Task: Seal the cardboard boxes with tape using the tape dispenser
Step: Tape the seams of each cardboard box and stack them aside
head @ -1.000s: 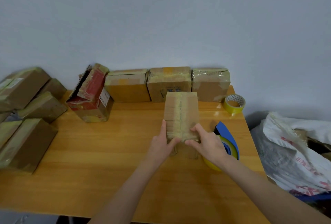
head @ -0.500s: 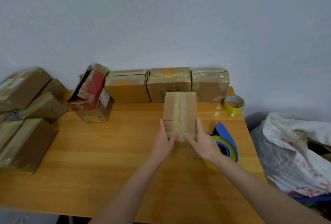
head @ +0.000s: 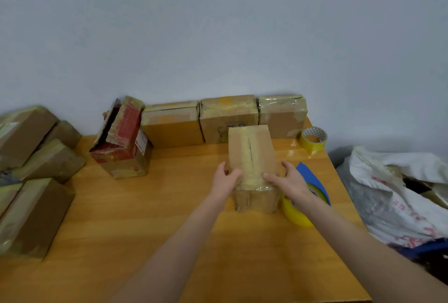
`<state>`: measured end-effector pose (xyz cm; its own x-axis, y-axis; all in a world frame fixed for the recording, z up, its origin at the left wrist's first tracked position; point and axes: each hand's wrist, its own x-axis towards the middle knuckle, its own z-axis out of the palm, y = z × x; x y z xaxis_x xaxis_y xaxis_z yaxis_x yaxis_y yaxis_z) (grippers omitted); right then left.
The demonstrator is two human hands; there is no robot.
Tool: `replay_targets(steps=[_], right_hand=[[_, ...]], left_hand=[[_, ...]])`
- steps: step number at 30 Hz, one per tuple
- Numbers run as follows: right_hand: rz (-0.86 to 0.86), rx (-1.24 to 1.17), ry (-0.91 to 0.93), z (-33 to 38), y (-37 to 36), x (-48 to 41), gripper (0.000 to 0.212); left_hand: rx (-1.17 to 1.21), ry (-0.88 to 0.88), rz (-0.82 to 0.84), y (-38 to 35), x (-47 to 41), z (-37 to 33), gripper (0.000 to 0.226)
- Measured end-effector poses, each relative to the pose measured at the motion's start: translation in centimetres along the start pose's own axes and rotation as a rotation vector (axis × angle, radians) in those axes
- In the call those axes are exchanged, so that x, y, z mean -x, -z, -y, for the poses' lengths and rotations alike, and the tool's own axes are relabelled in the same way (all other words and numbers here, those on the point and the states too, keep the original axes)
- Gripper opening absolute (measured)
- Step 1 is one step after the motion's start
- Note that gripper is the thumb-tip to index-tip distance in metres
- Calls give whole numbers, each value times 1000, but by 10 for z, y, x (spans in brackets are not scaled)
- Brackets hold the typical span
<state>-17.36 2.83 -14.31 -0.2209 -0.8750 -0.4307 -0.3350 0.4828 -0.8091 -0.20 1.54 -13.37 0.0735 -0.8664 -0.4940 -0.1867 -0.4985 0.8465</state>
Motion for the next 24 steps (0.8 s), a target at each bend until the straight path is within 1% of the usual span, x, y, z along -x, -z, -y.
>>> replay_targets(steps=[2, 4, 7, 10, 13, 16, 20, 24], right_hand=[[-28, 44, 24, 1, -6, 8, 75], [-48, 69, 40, 2, -9, 18, 69], [-43, 7, 70, 6, -10, 34, 68], [-34, -90, 100, 11, -13, 48, 74], [2, -154, 135, 22, -27, 67, 86], [70, -183, 218, 40, -57, 95, 83], [141, -179, 394, 74, -99, 138, 76], [195, -132, 542, 109, -139, 170, 78]], left_hand=[[-15, -18, 65, 1, 6, 1, 58], [1, -50, 91, 7, 15, 5, 59], [42, -124, 59, 22, 30, 7, 66], [63, -208, 17, 33, 50, 5, 66], [58, -266, -62, 50, 79, 3, 65], [58, -319, -182, 82, 109, 6, 62], [79, -413, -366, 138, 145, 7, 55], [160, -489, -493, 195, 170, 4, 47]])
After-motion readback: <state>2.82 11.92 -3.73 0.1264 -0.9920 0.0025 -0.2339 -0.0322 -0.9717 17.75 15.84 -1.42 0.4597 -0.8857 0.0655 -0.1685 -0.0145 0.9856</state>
